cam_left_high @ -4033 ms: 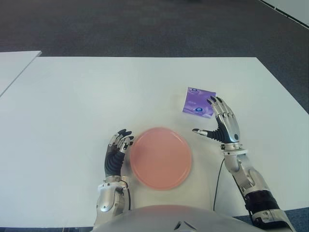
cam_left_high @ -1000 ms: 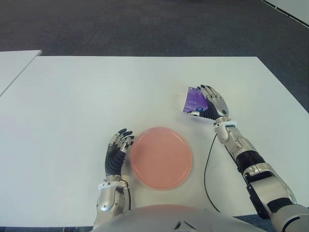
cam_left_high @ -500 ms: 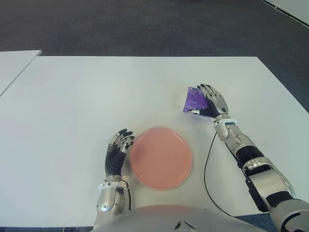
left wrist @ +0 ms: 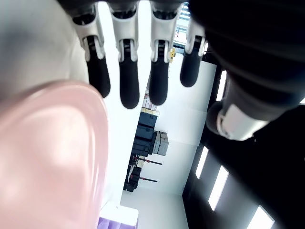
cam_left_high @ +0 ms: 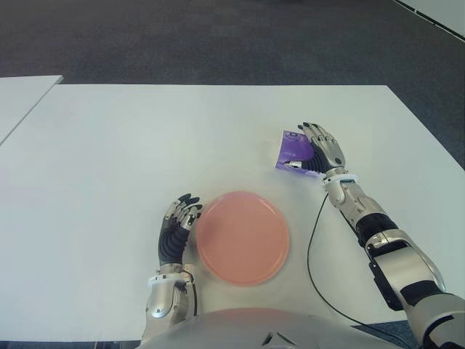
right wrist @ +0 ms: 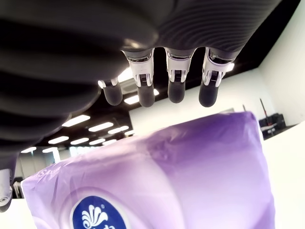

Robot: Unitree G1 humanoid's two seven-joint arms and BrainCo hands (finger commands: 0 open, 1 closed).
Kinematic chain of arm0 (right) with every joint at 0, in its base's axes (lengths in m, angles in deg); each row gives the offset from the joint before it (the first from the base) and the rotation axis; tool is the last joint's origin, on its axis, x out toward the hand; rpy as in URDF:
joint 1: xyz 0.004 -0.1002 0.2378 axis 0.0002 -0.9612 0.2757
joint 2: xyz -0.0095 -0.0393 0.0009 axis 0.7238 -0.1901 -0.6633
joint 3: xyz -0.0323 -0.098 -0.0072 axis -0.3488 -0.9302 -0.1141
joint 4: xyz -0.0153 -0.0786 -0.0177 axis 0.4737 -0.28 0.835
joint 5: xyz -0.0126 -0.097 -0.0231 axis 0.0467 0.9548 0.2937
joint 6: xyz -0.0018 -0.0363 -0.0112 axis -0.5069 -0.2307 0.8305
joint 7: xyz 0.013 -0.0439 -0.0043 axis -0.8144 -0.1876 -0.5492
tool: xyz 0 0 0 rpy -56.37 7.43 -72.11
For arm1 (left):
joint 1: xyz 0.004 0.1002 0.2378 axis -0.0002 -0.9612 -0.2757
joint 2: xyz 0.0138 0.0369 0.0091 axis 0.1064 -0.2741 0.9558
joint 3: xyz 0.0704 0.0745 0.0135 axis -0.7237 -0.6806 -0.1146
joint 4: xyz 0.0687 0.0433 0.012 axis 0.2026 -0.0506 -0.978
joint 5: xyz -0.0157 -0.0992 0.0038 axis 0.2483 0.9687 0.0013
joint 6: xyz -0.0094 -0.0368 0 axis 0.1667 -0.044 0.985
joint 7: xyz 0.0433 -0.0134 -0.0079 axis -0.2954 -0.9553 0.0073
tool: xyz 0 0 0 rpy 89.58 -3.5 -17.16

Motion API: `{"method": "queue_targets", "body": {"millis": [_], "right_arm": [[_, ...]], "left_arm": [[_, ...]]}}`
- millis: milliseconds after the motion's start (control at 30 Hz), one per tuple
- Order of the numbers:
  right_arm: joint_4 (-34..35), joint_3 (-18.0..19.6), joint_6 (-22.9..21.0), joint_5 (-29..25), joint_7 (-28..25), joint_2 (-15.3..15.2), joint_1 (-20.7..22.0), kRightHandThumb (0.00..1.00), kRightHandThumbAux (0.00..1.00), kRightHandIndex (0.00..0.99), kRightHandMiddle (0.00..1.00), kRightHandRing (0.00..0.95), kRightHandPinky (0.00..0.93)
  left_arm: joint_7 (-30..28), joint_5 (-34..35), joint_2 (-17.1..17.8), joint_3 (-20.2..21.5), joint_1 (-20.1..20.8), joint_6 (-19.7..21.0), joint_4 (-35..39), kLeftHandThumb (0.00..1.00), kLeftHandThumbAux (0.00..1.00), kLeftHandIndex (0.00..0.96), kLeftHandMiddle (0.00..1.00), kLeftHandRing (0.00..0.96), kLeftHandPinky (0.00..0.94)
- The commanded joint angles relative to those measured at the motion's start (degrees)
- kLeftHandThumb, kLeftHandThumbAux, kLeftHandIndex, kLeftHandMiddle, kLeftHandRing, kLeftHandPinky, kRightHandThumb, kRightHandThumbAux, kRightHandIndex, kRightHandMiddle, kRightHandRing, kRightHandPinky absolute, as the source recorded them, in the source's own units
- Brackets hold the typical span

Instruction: Put the tissue paper into the plate.

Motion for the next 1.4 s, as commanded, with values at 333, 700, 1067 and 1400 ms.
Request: {"method": "queue_targets", "body": {"millis": [333, 700, 1067, 1400], "right_arm": [[-3.9, -2.1, 0.4, -0.5, -0.1, 0.8, 2.6, 0.360, 0.499, 0.000, 0.000, 0.000, 0.035], [-6.4, -3.1, 0.3, -0.6, 0.4, 1.8, 3.8, 0.349, 0.501, 0.000, 0.000, 0.000, 0.033], [-9.2, -4.1, 0.0, -0.7, 1.0, 2.5, 5.4, 0.367, 0.507, 0.000, 0.000, 0.000, 0.041], [-11.7, -4.6, -0.6, -0.9, 1.6, 3.8, 6.4, 0.327, 0.502, 0.000, 0.014, 0.015, 0.058]], "left_arm": [[1.0, -1.0, -2.9, -0.6, 0.5, 1.1, -2.0, 0.291, 0.631, 0.258, 0.310, 0.343, 0.358], [0.7, -0.6, -2.8, -0.5, 0.2, 1.2, -1.5, 0.298, 0.630, 0.259, 0.307, 0.342, 0.356], [1.1, -1.3, -2.8, -0.8, -0.2, 0.8, -0.9, 0.286, 0.620, 0.259, 0.311, 0.344, 0.357], [1.8, -1.8, -2.9, -1.2, -0.9, 0.9, 0.1, 0.290, 0.630, 0.257, 0.306, 0.340, 0.354]]}}
